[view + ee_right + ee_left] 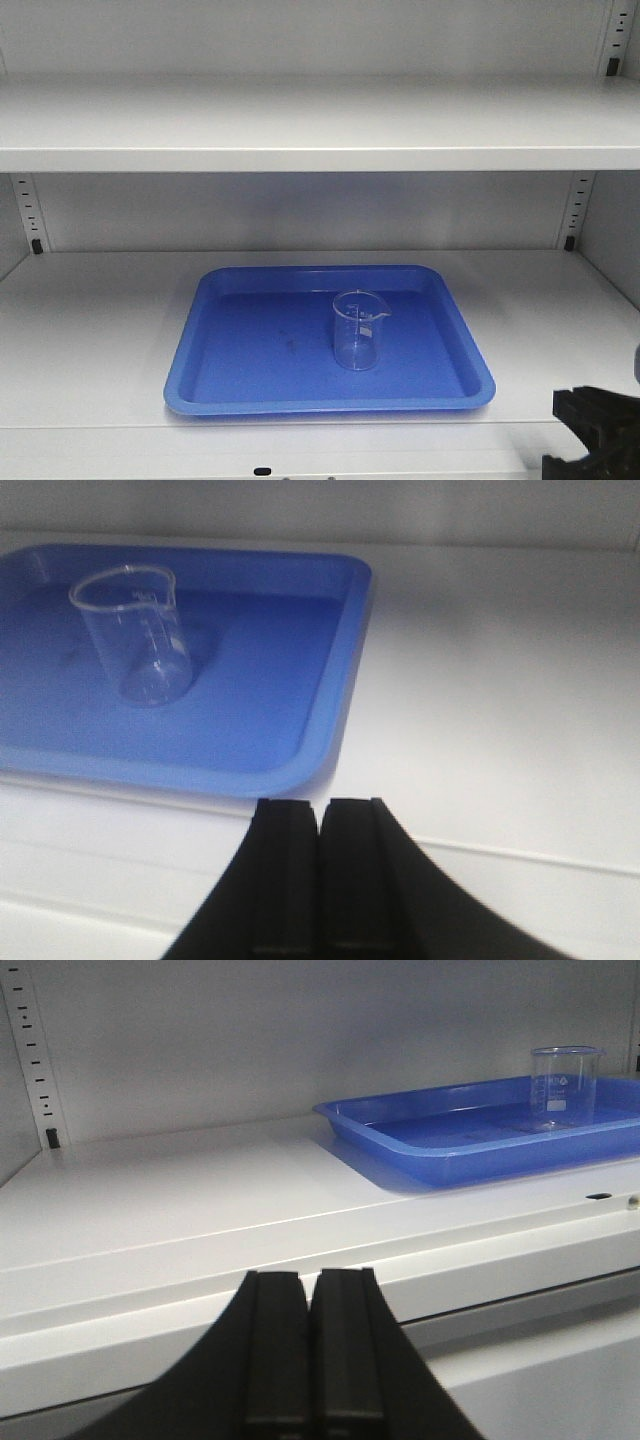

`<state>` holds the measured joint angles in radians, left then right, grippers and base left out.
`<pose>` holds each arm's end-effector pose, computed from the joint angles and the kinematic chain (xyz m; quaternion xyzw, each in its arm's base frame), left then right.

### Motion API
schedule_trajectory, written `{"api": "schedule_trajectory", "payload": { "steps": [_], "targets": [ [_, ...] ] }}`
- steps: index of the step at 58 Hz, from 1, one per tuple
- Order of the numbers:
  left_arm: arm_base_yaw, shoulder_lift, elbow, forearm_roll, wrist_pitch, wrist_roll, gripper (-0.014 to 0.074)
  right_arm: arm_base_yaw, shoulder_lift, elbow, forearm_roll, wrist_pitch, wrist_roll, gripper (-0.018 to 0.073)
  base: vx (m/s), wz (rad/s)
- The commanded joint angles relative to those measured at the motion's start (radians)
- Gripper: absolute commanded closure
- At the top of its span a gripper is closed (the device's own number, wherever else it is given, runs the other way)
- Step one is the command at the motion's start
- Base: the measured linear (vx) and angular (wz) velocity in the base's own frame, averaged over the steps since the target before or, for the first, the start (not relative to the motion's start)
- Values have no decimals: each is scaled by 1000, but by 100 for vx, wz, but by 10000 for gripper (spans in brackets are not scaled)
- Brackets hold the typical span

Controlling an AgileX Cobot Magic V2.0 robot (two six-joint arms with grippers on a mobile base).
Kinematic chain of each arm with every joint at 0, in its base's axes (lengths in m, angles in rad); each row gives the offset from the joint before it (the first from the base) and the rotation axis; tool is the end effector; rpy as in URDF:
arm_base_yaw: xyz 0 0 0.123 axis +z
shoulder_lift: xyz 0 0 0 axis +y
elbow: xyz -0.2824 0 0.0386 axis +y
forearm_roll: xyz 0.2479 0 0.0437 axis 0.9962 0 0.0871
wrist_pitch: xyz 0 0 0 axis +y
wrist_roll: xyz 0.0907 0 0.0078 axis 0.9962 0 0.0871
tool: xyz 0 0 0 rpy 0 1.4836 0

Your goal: Pick beaker and place in left cabinet

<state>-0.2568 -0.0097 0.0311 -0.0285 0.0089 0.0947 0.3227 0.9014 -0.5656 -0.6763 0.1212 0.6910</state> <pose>0.0550 -0.0145 0.2023 0.1105 0.6778 -0.0693 0.7236 0.1814 0.0533 0.2973 -0.1023 0.8108 0.0671 0.5724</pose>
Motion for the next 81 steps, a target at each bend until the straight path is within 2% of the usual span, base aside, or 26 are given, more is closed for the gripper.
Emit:
{"api": "schedule_trajectory", "payload": {
  "steps": [1,18,23,28,33,38,43,48,57,67,74,81],
  "targets": [
    [-4,-18,16,-8,-83,-3,596,-3,-15,-15,-6,-54,-12,568,0,0],
    [-4,-18,16,-8,-83,-3,596,-3,-15,-13,6,-40,-4,568,0,0],
    [-4,-18,16,-8,-83,-3,596,-3,-10,1,19,-72,25,568,0,0],
    [-4,-18,16,-8,-83,-3,596,-3,-17,22,60,-127,-1,568,0,0],
    [-4,-18,16,-8,-83,-3,596,-21,-48,55,201,-195,-128,568,0,0],
    [-4,-18,16,-8,-83,-3,596,-59,-86,121,451,-308,-365,568,0,0],
    [-4,-18,16,-8,-83,-3,596,-94,-124,199,687,-432,-530,568,0,0],
    [-4,-18,16,-8,-83,-3,596,-99,-185,268,807,-502,-646,568,0,0],
    [-4,-18,16,-8,-83,-3,596,-122,-333,351,803,-468,-710,568,0,0],
    [-4,-18,16,-8,-83,-3,596,-266,-458,408,794,-311,-650,568,0,0],
    [-4,-18,16,-8,-83,-3,596,-342,-553,465,717,-263,-588,568,0,0],
    [-4,-18,16,-8,-83,-3,596,-353,-682,543,613,-263,-513,568,0,0]
  ]
}}
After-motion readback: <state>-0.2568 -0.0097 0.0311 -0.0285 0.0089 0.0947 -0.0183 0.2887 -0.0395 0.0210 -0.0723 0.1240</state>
